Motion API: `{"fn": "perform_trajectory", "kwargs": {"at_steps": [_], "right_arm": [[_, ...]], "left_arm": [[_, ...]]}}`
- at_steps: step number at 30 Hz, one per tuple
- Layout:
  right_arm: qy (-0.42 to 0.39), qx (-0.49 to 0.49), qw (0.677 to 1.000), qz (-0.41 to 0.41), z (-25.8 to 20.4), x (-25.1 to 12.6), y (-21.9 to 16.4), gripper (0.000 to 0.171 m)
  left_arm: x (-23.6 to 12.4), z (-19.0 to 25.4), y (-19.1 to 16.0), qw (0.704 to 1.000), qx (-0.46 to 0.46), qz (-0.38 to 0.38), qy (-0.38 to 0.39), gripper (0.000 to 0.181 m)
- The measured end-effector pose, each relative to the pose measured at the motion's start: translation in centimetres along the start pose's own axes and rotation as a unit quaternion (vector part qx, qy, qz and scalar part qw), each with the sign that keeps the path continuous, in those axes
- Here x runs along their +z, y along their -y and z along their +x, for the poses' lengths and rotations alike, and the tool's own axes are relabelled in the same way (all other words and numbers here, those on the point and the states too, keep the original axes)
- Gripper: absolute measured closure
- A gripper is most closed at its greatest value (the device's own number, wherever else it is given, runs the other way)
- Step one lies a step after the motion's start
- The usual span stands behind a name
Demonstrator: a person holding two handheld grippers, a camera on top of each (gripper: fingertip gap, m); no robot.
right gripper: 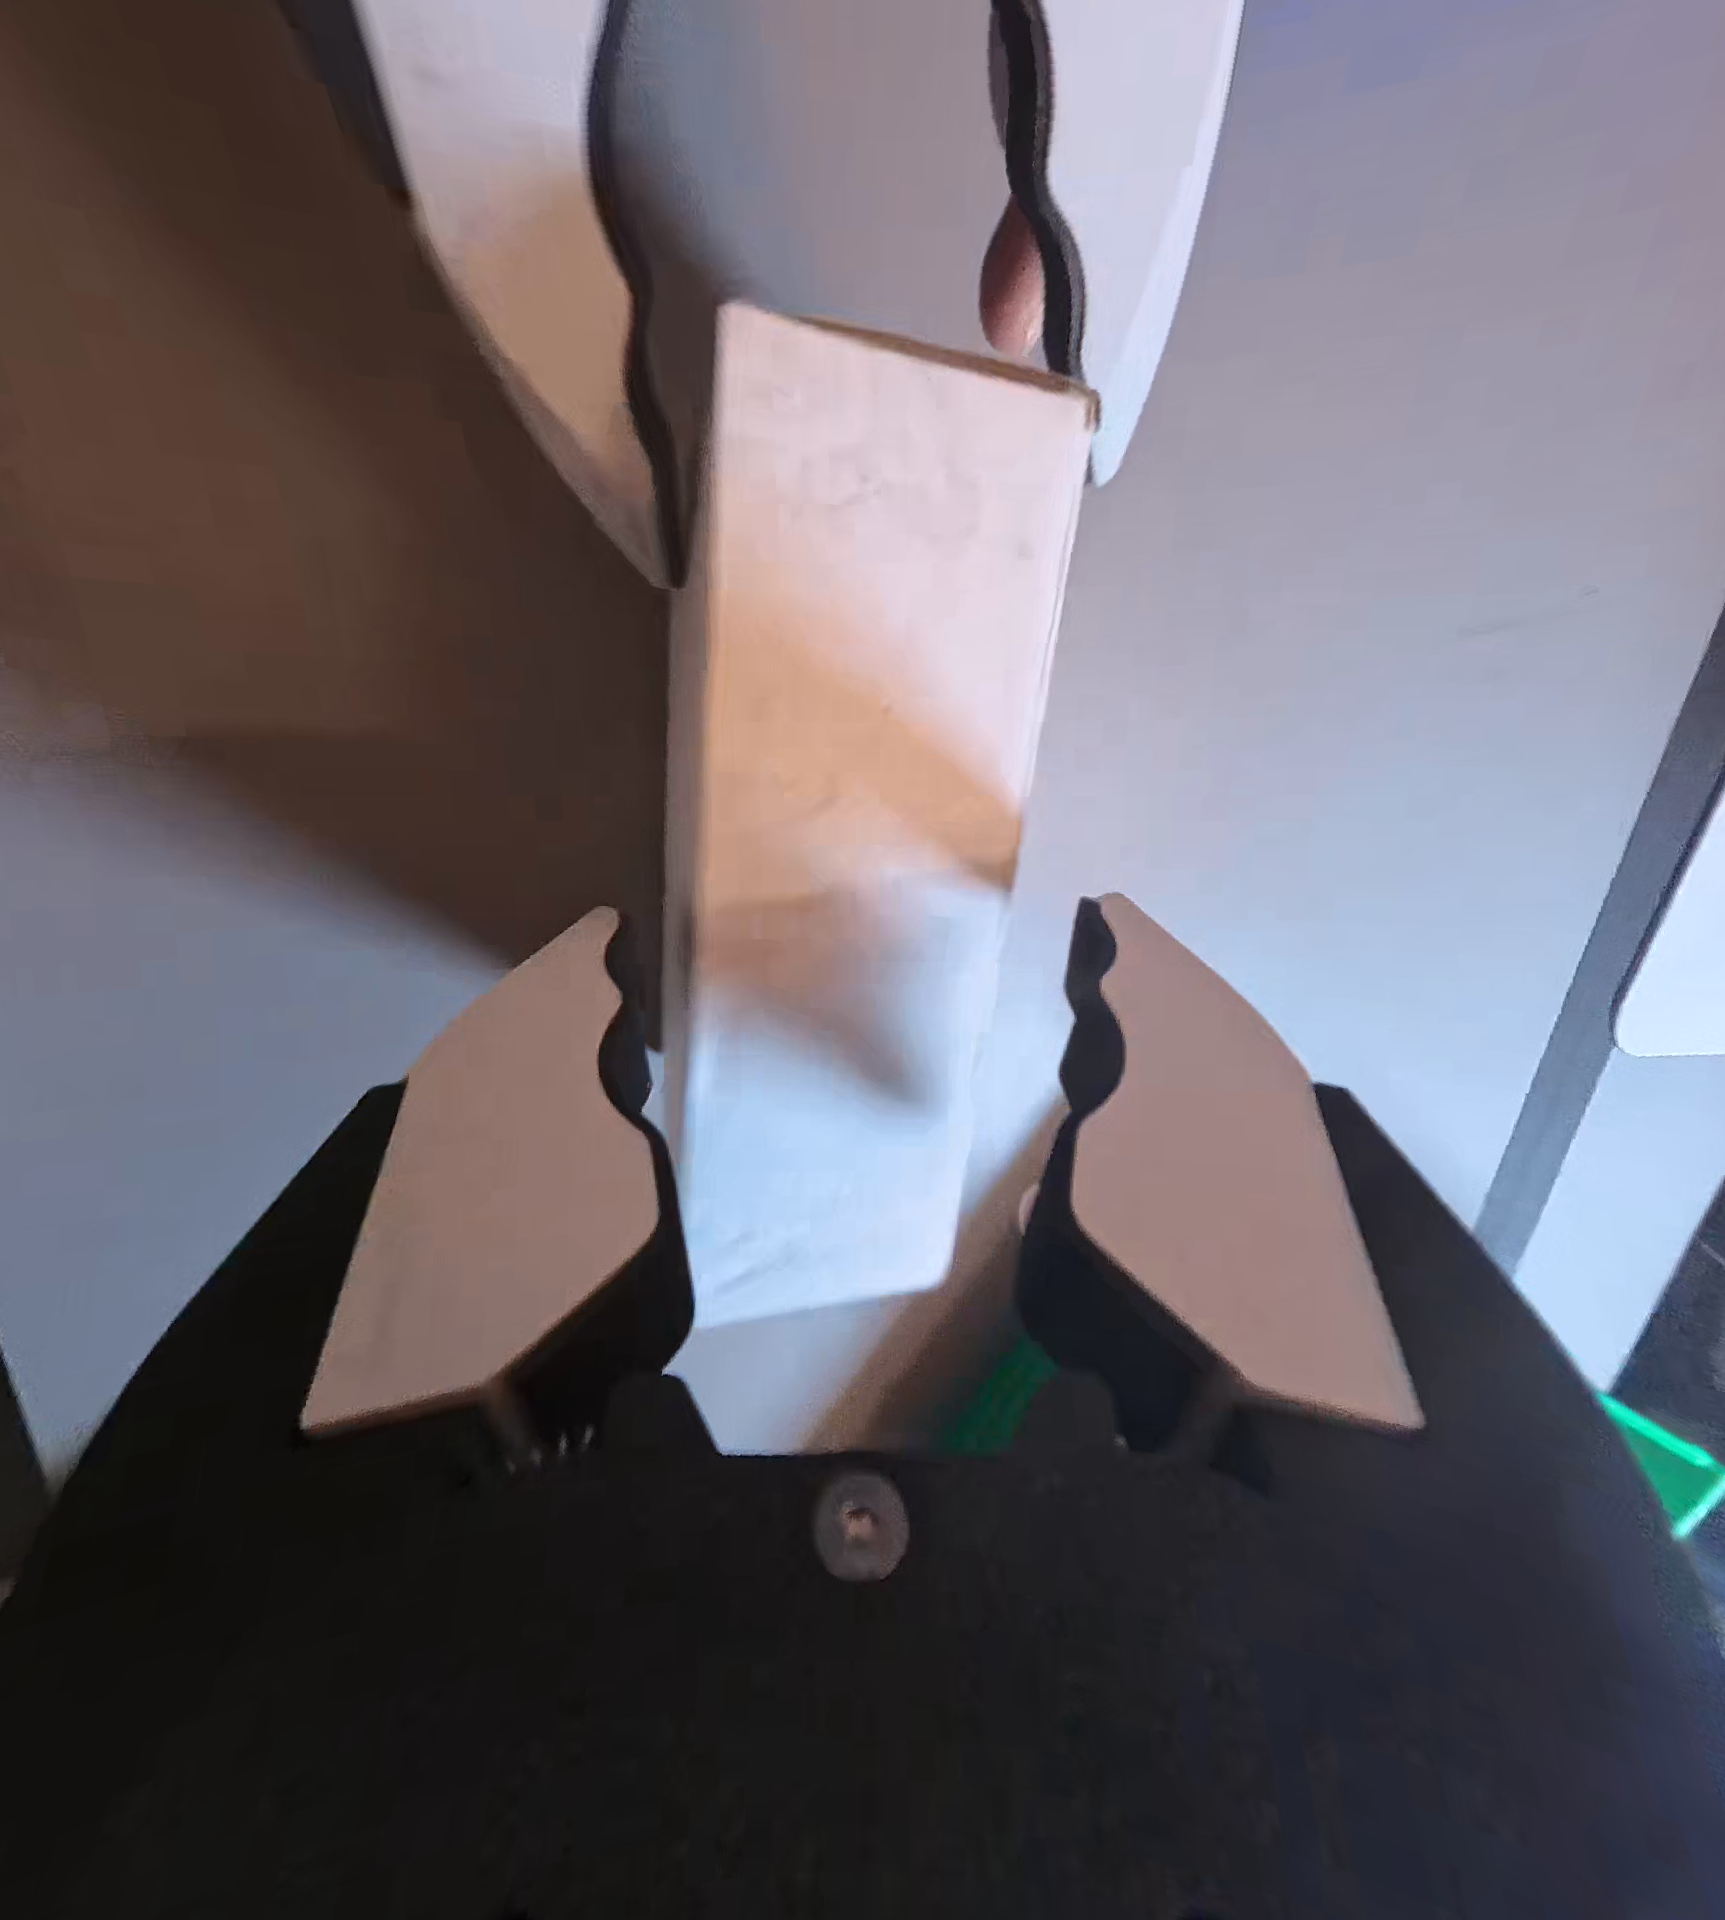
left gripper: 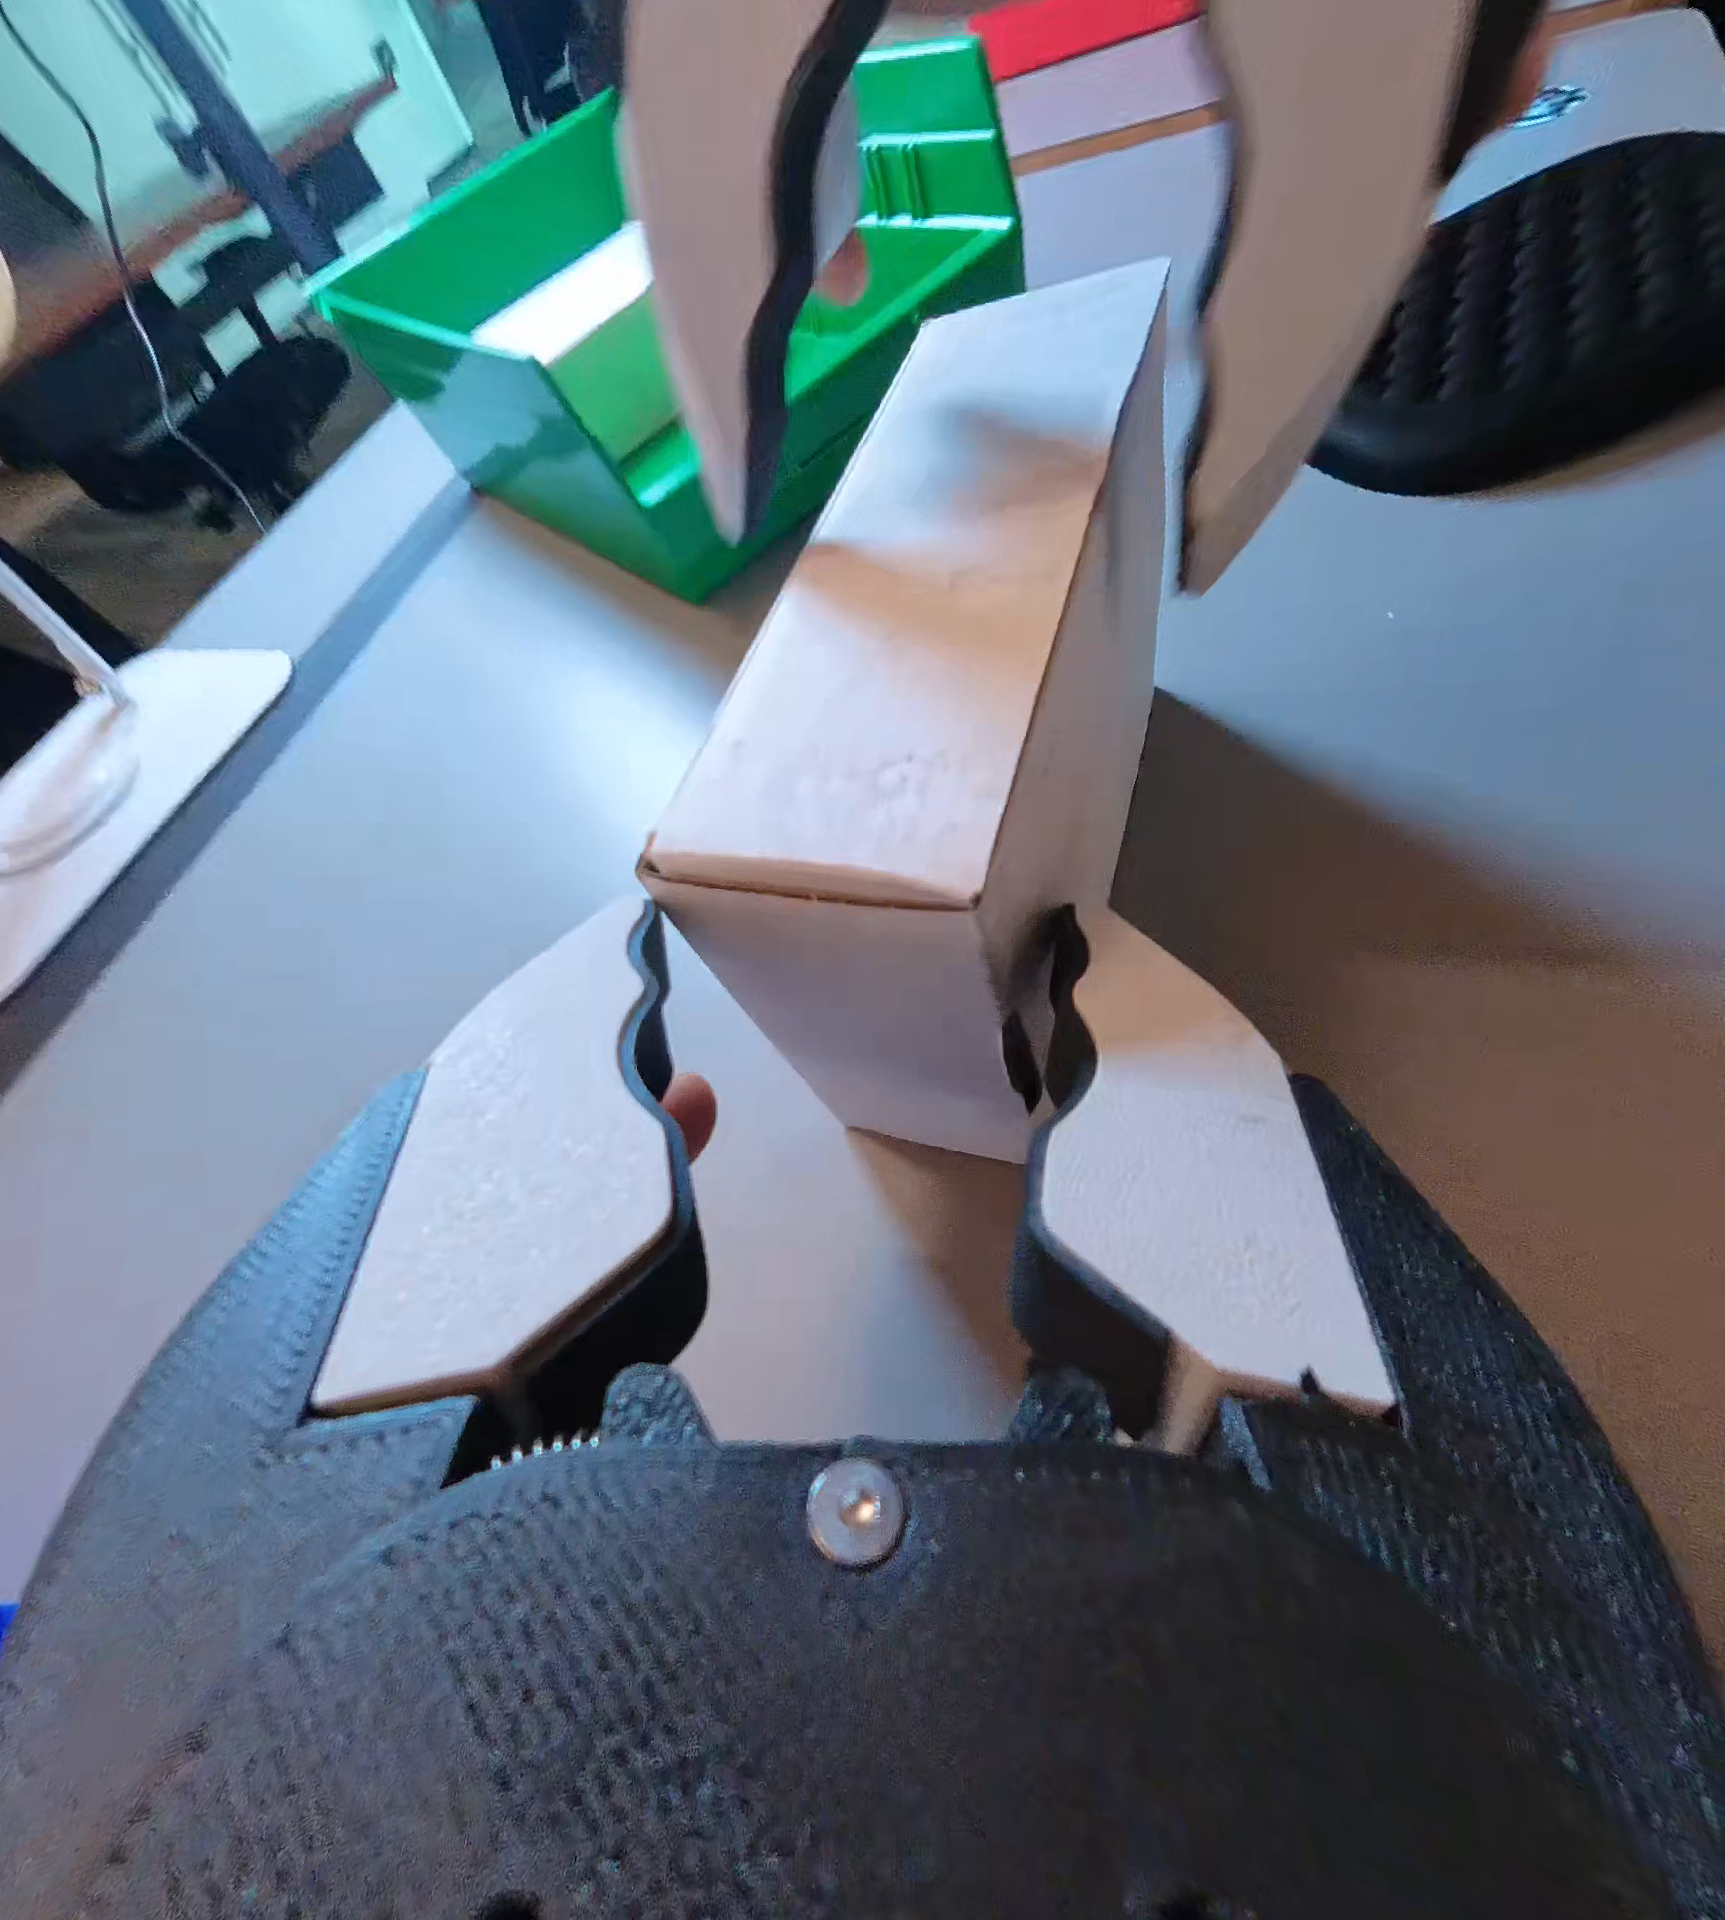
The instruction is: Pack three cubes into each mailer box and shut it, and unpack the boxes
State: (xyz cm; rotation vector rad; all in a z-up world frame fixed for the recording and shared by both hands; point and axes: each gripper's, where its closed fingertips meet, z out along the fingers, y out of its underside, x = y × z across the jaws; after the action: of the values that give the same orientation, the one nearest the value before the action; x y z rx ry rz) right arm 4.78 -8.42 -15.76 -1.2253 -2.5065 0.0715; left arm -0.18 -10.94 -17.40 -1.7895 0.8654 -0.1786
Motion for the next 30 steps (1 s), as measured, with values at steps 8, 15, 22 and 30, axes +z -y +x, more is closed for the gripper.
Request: {"fn": "perform_trajectory", "kwargs": {"at_steps": [8,15,22,30], "right_arm": [[-0.098,-0.053,0.994,0.016,1.5,-2.4,0.9,0.106],[-0.383,0.042,0.917,-0.106,15.0,-14.1,-12.1,0.106],[-0.427,0.014,0.864,-0.268,22.1,-7.9,-25.5,0.106],[-0.399,0.055,0.883,-0.241,17.6,-3.2,-25.2,0.106]], "left_arm": [[-3.5,-1.9,1.4,0.994,-0.034,0.082,0.058,0.109],[-4.9,-4.5,2.0,0.981,-0.094,0.138,0.097,0.121],[-3.9,-3.0,1.7,0.984,-0.094,0.126,0.077,0.126],[-3.7,-4.2,0.5,0.982,-0.113,0.116,0.093,0.128]]}}
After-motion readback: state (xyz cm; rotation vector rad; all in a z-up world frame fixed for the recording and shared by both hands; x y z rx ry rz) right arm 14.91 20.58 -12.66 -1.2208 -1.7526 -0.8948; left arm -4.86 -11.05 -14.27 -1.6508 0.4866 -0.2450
